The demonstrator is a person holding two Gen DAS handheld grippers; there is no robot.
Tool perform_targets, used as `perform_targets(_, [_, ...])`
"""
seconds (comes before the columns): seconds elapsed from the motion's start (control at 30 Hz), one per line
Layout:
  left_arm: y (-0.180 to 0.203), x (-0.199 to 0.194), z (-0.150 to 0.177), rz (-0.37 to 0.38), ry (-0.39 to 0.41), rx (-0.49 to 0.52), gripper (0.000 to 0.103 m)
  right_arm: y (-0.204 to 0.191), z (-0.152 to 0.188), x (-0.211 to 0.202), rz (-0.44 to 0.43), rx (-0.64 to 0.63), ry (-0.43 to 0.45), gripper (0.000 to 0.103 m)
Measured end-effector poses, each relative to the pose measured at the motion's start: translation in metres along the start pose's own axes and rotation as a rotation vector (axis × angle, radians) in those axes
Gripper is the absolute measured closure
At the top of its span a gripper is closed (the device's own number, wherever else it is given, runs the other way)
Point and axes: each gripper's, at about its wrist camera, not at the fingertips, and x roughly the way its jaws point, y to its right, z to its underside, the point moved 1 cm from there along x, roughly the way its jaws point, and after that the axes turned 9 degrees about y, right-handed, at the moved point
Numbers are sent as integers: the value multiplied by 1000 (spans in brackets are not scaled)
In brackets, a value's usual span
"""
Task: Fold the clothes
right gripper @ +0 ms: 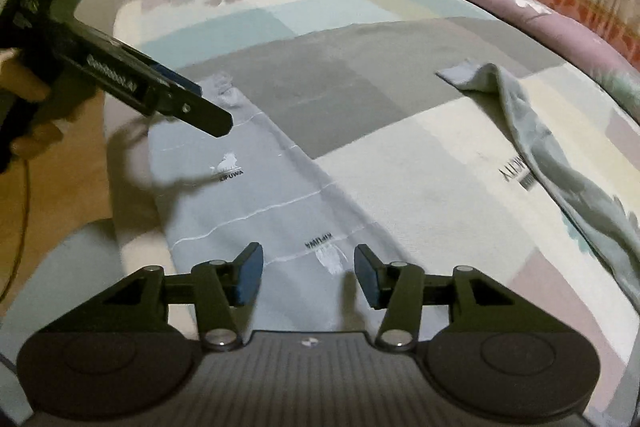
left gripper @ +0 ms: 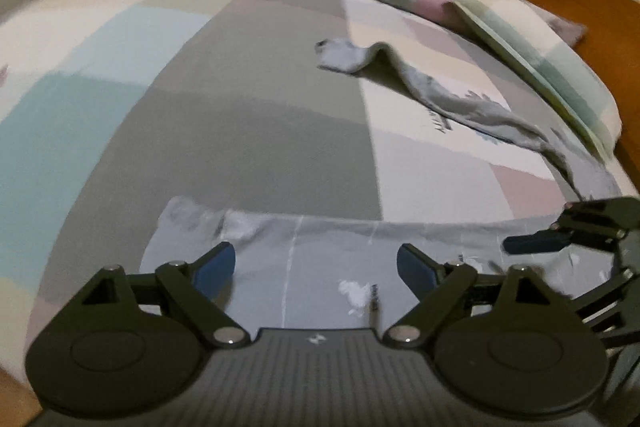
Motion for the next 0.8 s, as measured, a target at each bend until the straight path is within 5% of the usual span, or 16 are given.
perform_targets(0.1, [12,11,0,-13,-10,79,15,9,19,-11,48,34,-31,41])
perform_targets(0.17, [15,27,5,-87,-36,133,15,17,38,-19,80,71,-63,38])
perform_targets(0.27, [9,33,5,-140,-8,129,15,30,65,-38,106,157,-92,25])
perform_targets(0.4, [16,31,-2,-202,-11,116,16,35,85,-74,150,184,-97,25])
perform_targets(0.57, [30,23,4,-111,-8,141,14,53,104,-91,280,277,-101,18])
perform_targets(0.8, [32,26,-1,-197,-88,109,15,57,130,-122,304,330,-91,7])
